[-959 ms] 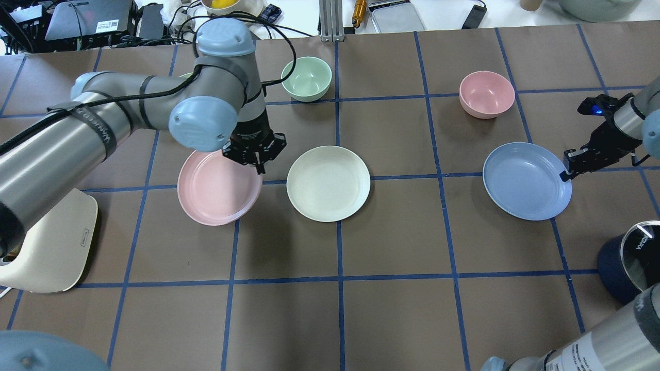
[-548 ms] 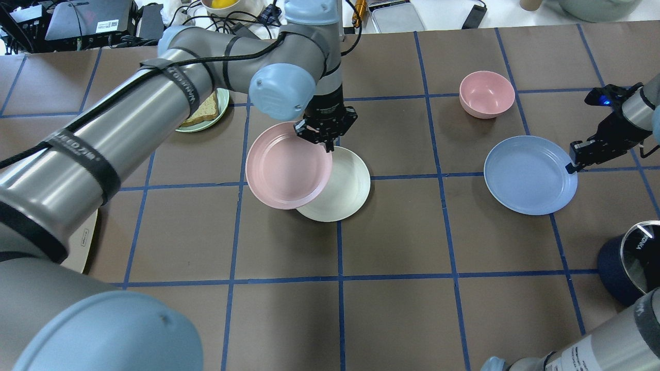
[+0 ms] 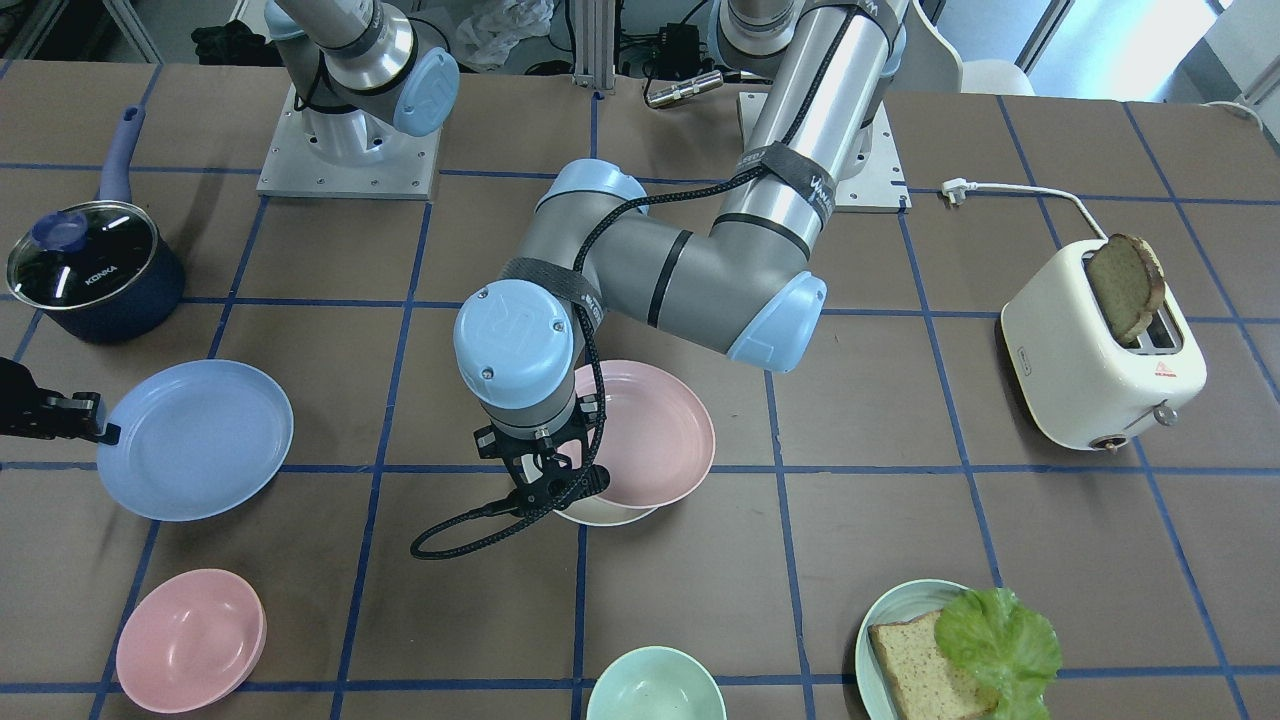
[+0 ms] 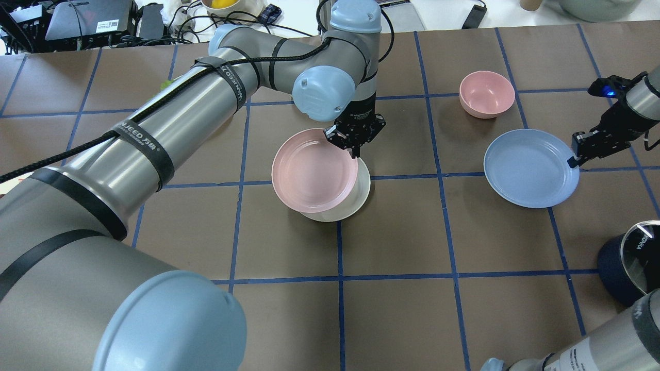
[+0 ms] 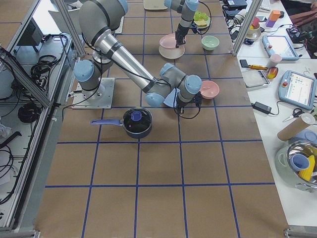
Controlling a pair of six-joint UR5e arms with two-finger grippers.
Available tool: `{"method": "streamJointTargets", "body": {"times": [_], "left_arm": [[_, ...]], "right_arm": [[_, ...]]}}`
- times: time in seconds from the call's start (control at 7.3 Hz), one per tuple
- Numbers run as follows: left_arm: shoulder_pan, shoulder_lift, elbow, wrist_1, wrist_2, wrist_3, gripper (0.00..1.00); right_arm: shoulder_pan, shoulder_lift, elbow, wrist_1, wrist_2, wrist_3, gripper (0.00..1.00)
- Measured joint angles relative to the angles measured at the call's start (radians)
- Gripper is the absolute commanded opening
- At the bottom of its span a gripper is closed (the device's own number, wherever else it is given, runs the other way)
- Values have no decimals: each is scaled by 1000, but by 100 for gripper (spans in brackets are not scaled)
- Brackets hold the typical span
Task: Stack three plates with pink and blue
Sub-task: 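Lower the pink plate onto the cream plate with the left gripper, then release the pink plate with the left gripper while the right grasps the blue plate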
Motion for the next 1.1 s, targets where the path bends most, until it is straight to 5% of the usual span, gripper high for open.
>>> {"method": "streamJointTargets", "body": {"times": [0.14,0.27,0.68,1.1], "left_arm": [[-1,-7,2,10,-2,1,23],[-1,-9,4,15,-3,2,96],[-4,5,10,41,1,30,100],[47,127,5,-13,2,299,100]], "right_arm": [[16,-11,0,1,-1,22,0],[29,-23,2,2,-1,48,0],[72,-54,9,5,1,120,0],[204,-122,55,1,13,335,0]]}}
